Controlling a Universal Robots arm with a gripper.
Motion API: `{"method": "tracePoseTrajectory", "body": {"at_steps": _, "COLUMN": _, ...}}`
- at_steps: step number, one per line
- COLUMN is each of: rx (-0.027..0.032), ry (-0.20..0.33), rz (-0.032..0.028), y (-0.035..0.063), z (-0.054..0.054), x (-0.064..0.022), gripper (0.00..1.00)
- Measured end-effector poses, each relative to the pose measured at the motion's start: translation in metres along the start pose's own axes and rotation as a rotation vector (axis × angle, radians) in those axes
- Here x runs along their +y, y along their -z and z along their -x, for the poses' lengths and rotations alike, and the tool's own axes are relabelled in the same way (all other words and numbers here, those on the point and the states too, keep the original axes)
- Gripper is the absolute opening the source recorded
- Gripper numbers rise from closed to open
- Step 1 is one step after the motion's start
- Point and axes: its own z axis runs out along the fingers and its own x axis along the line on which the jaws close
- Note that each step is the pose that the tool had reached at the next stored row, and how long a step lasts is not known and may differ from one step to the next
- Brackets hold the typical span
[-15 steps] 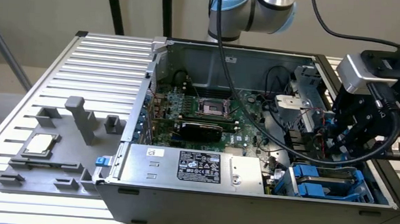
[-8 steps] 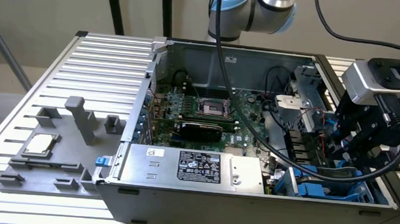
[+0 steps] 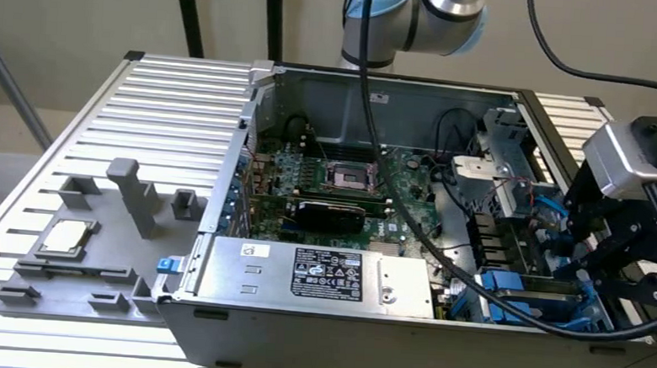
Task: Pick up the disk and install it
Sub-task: 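Insert the first disk wire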
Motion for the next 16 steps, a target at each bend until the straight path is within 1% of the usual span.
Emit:
{"method": "tracePoseTrajectory", "body": {"at_steps": 4, "rx": -0.0036, "ry": -0.001, "rz": 0.0043, "y": 0.0016, "z": -0.006, "x": -0.0095, "gripper": 0.37}}
{"method": "tracePoseTrajectory", "body": {"at_steps": 7, "rx": -0.0049, "ry": -0.001, "rz": 0.0075, "y": 0.0024, "z": -0.009, "x": -0.017, "gripper": 0.37}}
{"method": "tracePoseTrajectory", "body": {"at_steps": 13, "rx": -0.0044, "ry": 0.012, "rz": 0.0158, "y": 0.0023, "z": -0.01, "x": -0.0261, "gripper": 0.37}}
{"method": "tracePoseTrajectory", "body": {"at_steps": 16, "rx": -0.0034, "ry": 0.034, "rz": 0.0214, "y": 0.002, "z": -0.01, "x": -0.0283, "gripper": 0.37}}
